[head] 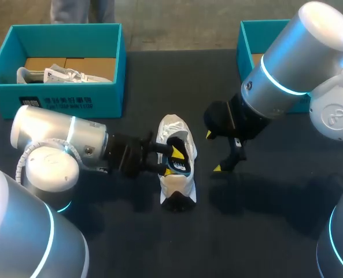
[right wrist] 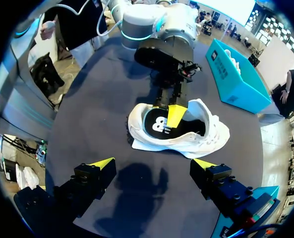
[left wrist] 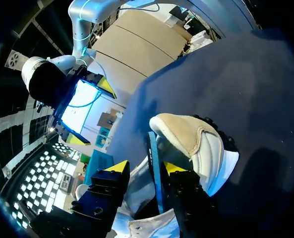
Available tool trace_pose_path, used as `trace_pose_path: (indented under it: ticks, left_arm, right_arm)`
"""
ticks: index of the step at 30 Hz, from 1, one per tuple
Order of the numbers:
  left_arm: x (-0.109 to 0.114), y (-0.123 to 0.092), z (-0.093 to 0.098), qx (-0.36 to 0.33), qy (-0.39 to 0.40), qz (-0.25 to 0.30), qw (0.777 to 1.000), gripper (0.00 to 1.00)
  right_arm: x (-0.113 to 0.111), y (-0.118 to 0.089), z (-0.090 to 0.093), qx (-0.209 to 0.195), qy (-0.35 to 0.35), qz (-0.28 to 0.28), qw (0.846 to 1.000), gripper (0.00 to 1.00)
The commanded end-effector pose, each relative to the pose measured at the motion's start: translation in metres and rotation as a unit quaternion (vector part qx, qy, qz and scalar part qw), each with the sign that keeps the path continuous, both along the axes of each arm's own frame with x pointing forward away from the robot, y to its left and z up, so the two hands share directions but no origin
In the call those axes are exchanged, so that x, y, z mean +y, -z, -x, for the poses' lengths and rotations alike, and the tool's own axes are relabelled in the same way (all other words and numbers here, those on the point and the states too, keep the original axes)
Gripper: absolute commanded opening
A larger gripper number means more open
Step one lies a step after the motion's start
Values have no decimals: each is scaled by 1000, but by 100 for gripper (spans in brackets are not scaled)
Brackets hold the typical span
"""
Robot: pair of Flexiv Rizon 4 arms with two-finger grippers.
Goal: Take the shoe out of the shoebox, open the shoe tongue, remove and reinsert the insole, then place the shoe into the shoebox
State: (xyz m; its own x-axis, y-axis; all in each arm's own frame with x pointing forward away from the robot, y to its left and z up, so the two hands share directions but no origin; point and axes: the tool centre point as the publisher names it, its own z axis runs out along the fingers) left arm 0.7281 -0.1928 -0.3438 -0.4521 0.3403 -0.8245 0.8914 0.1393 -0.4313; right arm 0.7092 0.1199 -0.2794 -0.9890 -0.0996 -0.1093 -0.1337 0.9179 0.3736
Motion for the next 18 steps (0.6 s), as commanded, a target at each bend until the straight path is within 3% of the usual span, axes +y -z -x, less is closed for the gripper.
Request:
trace_pose_path:
  ticks: [1, 7, 13, 18]
  left_arm:
    - [4, -4, 10, -3, 0, 6, 1000, 41]
    - [2, -8, 15, -6, 10, 10, 1000, 30]
    - [0, -9, 17, -7, 16, 10, 1000, 0]
    - [0, -8, 16, -7, 18, 5, 1000, 0]
  right_arm:
    - [0, 1, 1, -1, 0, 0, 1000, 100]
    - [0, 1, 1, -1, 0, 0, 1000, 100]
    - [0, 1, 1, -1, 0, 0, 1000, 100]
    - [0, 1, 1, -1, 0, 0, 1000, 100]
